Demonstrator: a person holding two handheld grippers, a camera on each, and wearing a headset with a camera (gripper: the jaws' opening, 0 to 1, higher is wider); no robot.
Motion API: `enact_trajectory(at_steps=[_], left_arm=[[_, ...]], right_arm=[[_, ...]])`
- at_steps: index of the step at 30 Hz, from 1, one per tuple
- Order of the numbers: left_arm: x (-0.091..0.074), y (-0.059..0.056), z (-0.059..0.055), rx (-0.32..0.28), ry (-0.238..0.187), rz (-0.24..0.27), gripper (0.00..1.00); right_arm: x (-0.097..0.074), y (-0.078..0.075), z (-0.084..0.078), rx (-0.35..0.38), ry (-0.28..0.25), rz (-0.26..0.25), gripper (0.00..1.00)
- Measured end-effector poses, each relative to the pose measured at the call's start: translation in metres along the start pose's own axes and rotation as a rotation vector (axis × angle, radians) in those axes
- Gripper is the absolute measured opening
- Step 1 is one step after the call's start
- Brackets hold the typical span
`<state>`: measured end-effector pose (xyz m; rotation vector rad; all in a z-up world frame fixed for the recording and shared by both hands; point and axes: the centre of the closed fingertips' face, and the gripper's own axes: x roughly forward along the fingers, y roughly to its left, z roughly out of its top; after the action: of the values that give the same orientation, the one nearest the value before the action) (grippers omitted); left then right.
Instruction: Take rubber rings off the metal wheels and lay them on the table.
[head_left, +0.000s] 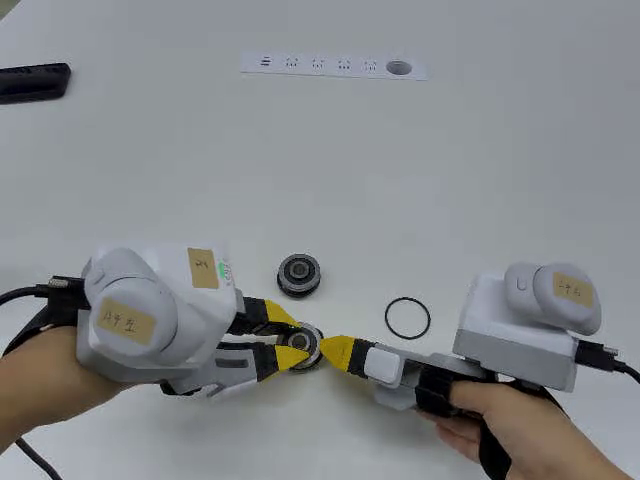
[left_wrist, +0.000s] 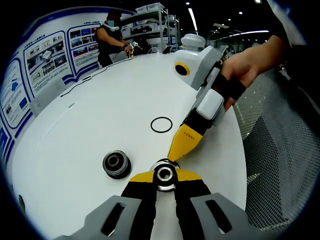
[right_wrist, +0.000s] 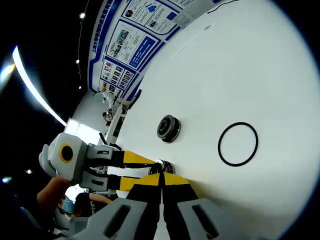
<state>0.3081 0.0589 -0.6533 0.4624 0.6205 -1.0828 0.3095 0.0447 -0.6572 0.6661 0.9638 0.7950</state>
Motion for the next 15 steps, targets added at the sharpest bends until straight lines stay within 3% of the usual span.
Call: enact_trajectory(at_steps=[15], left_arm=[[-0.0003,0.0004,-0.0001,0.003,-0.003,0.002,0.13]], right_arm=[[0.0041,0.0044,-0.0004,-0.144,0.036,-0.030,0.01]])
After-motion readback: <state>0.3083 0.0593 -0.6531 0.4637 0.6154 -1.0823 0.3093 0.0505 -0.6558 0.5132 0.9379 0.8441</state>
